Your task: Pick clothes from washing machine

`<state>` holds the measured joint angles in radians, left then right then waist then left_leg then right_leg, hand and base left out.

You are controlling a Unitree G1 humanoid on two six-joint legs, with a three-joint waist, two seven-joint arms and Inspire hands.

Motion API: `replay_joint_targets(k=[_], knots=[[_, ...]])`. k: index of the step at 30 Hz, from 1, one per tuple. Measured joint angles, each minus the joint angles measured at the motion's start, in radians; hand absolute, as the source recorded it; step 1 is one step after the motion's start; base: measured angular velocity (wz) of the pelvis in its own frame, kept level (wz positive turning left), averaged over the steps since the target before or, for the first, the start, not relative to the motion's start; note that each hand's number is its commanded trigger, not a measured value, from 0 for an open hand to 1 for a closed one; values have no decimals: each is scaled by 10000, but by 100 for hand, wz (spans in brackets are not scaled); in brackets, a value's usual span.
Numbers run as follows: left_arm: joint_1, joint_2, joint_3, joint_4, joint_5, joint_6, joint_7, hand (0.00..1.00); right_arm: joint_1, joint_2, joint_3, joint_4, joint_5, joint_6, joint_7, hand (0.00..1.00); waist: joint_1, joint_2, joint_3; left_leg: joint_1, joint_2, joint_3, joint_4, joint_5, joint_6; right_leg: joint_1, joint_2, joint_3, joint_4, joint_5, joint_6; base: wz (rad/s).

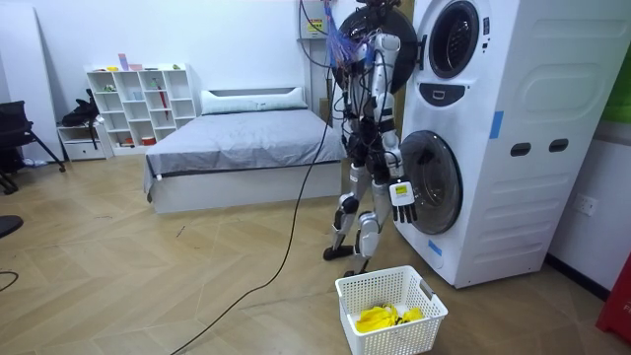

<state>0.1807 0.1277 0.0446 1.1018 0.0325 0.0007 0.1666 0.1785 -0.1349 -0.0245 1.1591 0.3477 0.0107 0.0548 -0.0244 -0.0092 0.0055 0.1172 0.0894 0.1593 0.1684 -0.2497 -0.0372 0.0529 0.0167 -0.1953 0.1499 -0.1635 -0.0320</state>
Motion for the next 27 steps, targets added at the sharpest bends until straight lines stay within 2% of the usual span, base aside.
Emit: replay_joint_targets(k=[6, 8, 9, 10, 12, 13, 14, 15, 16, 17, 18, 20, 21, 22, 23, 24, 25, 26, 27], knots=[[400, 38, 534, -44, 256, 20, 5, 0, -35, -3, -4, -13, -237, -2, 59, 0, 52, -32, -15, -90, 37, 8, 487, -30, -52, -19, 36, -45, 113, -115, -89, -1], [459, 148, 542, -42, 634, 111, 5, 0, -68, 4, 3, -49, -433, 27, 139, 0, 46, -116, -28, -412, 125, -31, 1316, -156, -172, -81, 24, -48, 412, -261, -181, -8], [487, 206, 502, -42, 900, 186, 4, 0, -165, 5, 24, -18, -630, 24, 144, 0, 70, -148, -25, -833, 237, -100, 2247, -236, -221, -195, 35, -19, 621, -321, -263, -17], [501, 187, 515, -73, 1068, 291, 3, 0, -271, -19, 13, 11, -801, 33, 144, 0, 71, -155, -27, -1301, 362, -243, 3216, -232, -225, -240, 50, -38, 733, -345, -340, -18], [503, 81, 531, -353, 1289, 446, -5, 0, -308, -56, 2, -9, -986, -25, 124, 0, 52, -71, -25, -1920, 580, -477, 4350, -227, -223, -376, 150, -106, 890, -411, -478, -10], [438, 17, 528, -538, 1311, 454, -22, 0, -362, -69, -39, 49, -1246, -95, 107, 0, -29, -61, -33, -2119, 685, -641, 4804, -243, -215, -396, 210, -375, 928, -457, -621, 0], [365, -6, 528, -589, 1311, 454, -29, 0, -421, -80, -99, 99, -1300, -106, 92, 0, -61, -59, 4, -2213, 773, -647, 5112, -258, -205, -388, 217, -635, 956, -485, -674, -15], [238, -49, 511, -586, 1306, 458, -42, 0, -448, -186, -124, 107, -1420, -110, 35, 0, -64, 53, 29, -2237, 844, -650, 6116, -277, -234, -384, 292, -920, 1060, -528, -748, -23], [117, -59, 441, -578, 1192, 433, -54, 0, -445, -299, -124, 64, -1461, -142, -23, 0, -229, 268, 42, -1963, 878, -661, 6729, -304, -273, -361, 417, -1009, 1100, -537, -789, -15], [-4, -46, 375, -575, 1156, 429, -69, 0, -453, -337, -123, 34, -1472, -150, -65, 0, -337, 334, 58, -1771, 850, -647, 6792, -305, -284, -361, 447, -1115, 1104, -534, -799, 27], [-284, -30, 298, -554, 1157, 414, -129, 0, -372, -350, -237, -15, -1500, -144, -127, 0, -579, 407, 83, -1304, 744, -676, 6551, -311, -305, -408, 463, -1333, 1123, -533, -802, 48], [-781, -28, 93, -617, 1216, 347, -217, 0, -280, -339, -484, -6, -1576, -97, -93, 0, -770, 495, 62, -402, 680, -762, 5268, -482, -578, -697, 469, -1517, 1366, -529, -801, 41], [-1115, -33, -16, -614, 1217, 324, -237, 0, -312, -332, -486, -2, -1544, -99, -76, 0, -864, 557, 75, 189, 704, -831, 3855, -896, -826, -949, 456, -1613, 1610, -504, -781, 26], [-1403, -36, -182, -613, 1238, 253, -236, 0, -310, -331, -494, -6, -1541, -102, -75, 0, -898, 638, 56, 659, 685, -791, 2492, -1197, -834, -1281, 425, -1621, 1844, -418, -777, 25], [-1544, -34, -264, -610, 1245, 217, -231, 0, -344, -325, -500, -9, -1550, -107, -75, 0, -913, 639, 69, 801, 677, -777, 1922, -1294, -810, -1444, 403, -1602, 1947, -367, -765, 30], [-1818, -38, -445, -590, 1238, 191, -215, 0, -389, -296, -584, -3, -1554, -99, -73, 0, -956, 598, 96, 1058, 634, -772, 891, -1364, -732, -1745, 348, -1368, 2071, -256, -655, 47], [-1979, -31, -794, -582, 1238, 166, -201, 0, -403, -258, -652, 5, -1568, -93, -77, 0, -1021, 574, 105, 1218, 517, -804, 65, -1263, -504, -2022, 333, -868, 2150, -66, -436, 49], [-2008, -22, -973, -566, 1240, 152, -196, 0, -415, -227, -660, 29, -1575, -86, -75, 0, -1024, 517, 98, 1213, 365, -791, -185, -1126, -192, -2132, 306, -607, 2125, 84, -322, 27], [-2015, -32, -1075, -498, 1231, 153, -195, 0, -416, -144, -679, 24, -1577, -66, -38, 0, -1009, 343, 127, 1134, 138, -751, -237, -870, 227, -2165, 175, -174, 1919, 425, -122, -8]])
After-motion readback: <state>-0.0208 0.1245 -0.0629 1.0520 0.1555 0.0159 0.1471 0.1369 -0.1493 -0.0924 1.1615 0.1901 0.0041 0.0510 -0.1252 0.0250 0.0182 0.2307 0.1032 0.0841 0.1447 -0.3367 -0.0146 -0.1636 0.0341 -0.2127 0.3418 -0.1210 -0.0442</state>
